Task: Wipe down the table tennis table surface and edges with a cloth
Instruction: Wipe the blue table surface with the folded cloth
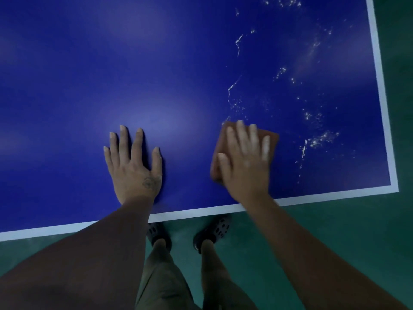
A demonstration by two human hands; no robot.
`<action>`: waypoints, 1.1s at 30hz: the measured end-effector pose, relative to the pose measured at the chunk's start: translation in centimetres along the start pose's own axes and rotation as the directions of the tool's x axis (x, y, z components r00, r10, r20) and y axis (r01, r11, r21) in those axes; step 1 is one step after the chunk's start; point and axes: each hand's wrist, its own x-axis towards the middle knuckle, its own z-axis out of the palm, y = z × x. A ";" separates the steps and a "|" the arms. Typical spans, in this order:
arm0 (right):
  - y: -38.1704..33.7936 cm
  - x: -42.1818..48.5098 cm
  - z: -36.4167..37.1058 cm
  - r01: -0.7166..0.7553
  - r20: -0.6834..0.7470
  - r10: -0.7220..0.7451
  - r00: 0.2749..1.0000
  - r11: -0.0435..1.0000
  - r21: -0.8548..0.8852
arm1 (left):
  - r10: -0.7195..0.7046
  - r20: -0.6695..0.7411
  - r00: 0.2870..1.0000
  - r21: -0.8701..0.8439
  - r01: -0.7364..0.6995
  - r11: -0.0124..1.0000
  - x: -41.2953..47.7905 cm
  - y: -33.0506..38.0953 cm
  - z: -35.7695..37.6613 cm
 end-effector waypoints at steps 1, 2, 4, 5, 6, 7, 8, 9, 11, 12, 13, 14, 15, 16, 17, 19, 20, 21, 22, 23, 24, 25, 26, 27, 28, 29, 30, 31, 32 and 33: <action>-2.2 0.2 0.3 0.046 0.001 -0.046 0.999 0.999 0.024 | 0.002 -0.002 1.000 -0.001 -0.002 1.000 0.0 0.0 0.0; -4.1 0.3 0.7 0.096 -0.001 -0.096 0.995 0.994 0.049 | 0.006 -0.010 1.000 -0.002 -0.006 1.000 0.0 0.0 0.1; -5.8 0.4 1.1 0.179 -0.011 -0.178 0.984 0.980 0.085 | 0.017 -0.032 0.999 -0.005 -0.017 1.000 0.0 -0.1 0.2; -5.6 0.4 1.2 0.211 -0.017 -0.211 0.977 0.973 0.092 | 0.021 -0.036 0.999 -0.002 -0.021 1.000 0.1 -0.2 0.2; -4.7 0.4 1.2 0.241 -0.023 -0.240 0.971 0.966 0.089 | 0.021 -0.033 0.999 0.002 -0.021 1.000 0.1 -0.2 0.3; -3.3 0.3 1.2 0.262 -0.023 -0.261 0.965 0.962 0.075 | 0.016 -0.025 1.000 0.008 -0.015 1.000 0.1 -0.2 0.3; -1.7 0.2 1.1 0.268 -0.018 -0.268 0.963 0.962 0.056 | 0.006 -0.012 1.000 0.015 -0.006 1.000 0.1 -0.2 0.3; 0.3 0.0 1.0 0.257 -0.013 -0.256 0.966 0.966 0.038 | -0.004 -0.003 1.000 0.018 0.004 1.000 0.1 -0.2 0.3; 4.7 -0.6 0.6 0.179 -0.020 -0.178 0.984 0.984 0.020 | -0.012 -0.001 1.000 0.011 0.012 1.000 0.0 -0.1 0.2; 6.7 -1.1 0.3 0.119 -0.032 -0.118 0.992 0.993 0.019 | -0.012 -0.001 1.000 0.007 0.012 1.000 0.1 -0.1 0.1; 8.4 -1.7 0.0 0.059 -0.049 -0.058 0.997 0.998 0.012 | -0.013 0.000 1.000 0.004 0.013 1.000 0.1 0.0 0.1; 9.5 -2.3 -0.2 0.009 -0.067 -0.009 0.998 1.000 0.000 | -0.015 0.001 1.000 0.003 0.015 1.000 0.1 0.0 0.0; 10.0 -2.7 -0.3 -0.027 -0.077 0.026 0.997 1.000 -0.016 | -0.018 0.003 1.000 0.005 0.018 1.000 0.1 0.0 0.0; 9.9 -2.9 -0.3 -0.050 -0.078 0.047 0.996 0.998 -0.030 | -0.020 0.007 1.000 0.011 0.020 1.000 0.1 0.0 0.0; 9.2 -2.8 -0.3 -0.054 -0.073 0.052 0.996 0.998 -0.037 | -0.020 0.010 1.000 0.018 0.020 1.000 0.1 0.0 0.0; 6.6 -1.8 0.0 -0.013 -0.055 0.012 0.998 1.000 -0.024 | -0.013 0.017 1.000 0.028 0.012 1.000 0.1 -0.1 -0.1; 4.8 -1.0 0.2 0.029 -0.047 -0.030 0.998 0.999 -0.017 | -0.011 0.020 1.000 0.028 0.011 1.000 0.2 -0.1 -0.1; 2.9 0.0 0.4 0.082 -0.040 -0.082 0.996 0.997 -0.012 | -0.010 0.022 1.000 0.028 0.010 1.000 0.2 0.0 0.0; 0.9 1.0 0.6 0.141 -0.033 -0.141 0.990 0.990 -0.005 | -0.009 0.020 1.000 0.027 0.008 1.000 0.2 0.0 0.0; -1.0 2.1 0.8 0.199 -0.029 -0.199 0.980 0.980 0.007 | -0.006 0.014 1.000 0.026 0.005 1.000 0.2 -0.1 0.0; -2.5 3.1 1.0 0.253 -0.028 -0.253 0.967 0.967 0.023 | -0.001 0.007 1.000 0.027 0.001 1.000 0.2 -0.1 0.1; -3.6 4.0 1.0 0.301 -0.028 -0.301 0.953 0.953 0.037 | 0.004 0.001 1.000 0.027 -0.004 1.000 0.2 -0.2 0.1; -4.0 4.8 1.0 0.342 -0.025 -0.341 0.940 0.938 0.049 | 0.008 -0.004 1.000 0.027 -0.008 1.000 0.2 -0.2 0.1; -3.8 5.5 0.9 0.373 -0.023 -0.372 0.928 0.926 0.057 | 0.011 -0.007 1.000 0.028 -0.011 1.000 0.3 -0.2 0.2; -2.9 6.2 0.7 0.389 -0.026 -0.388 0.921 0.919 0.062 | 0.011 -0.009 1.000 0.032 -0.011 0.999 0.3 -0.2 0.2; -1.5 6.8 0.4 0.385 -0.031 -0.384 0.923 0.921 0.060 | 0.010 -0.010 1.000 0.037 -0.010 0.999 0.3 -0.2 0.2; 0.2 7.3 0.1 0.359 -0.036 -0.357 0.933 0.932 0.051 | 0.008 -0.011 1.000 0.040 -0.008 0.999 0.3 -0.3 0.3; 2.3 7.7 -0.3 0.312 -0.043 -0.311 0.950 0.949 0.036 | 0.007 -0.013 1.000 0.042 -0.007 0.999 0.3 -0.3 0.3; 4.6 8.0 -0.8 0.252 -0.049 -0.251 0.967 0.967 0.022 | 0.006 -0.013 1.000 0.042 -0.006 0.999 0.3 -0.3 0.4; 6.8 8.1 -1.4 0.188 -0.052 -0.187 0.981 0.982 0.013 | 0.007 -0.011 1.000 0.042 -0.006 0.999 0.3 -0.3 0.4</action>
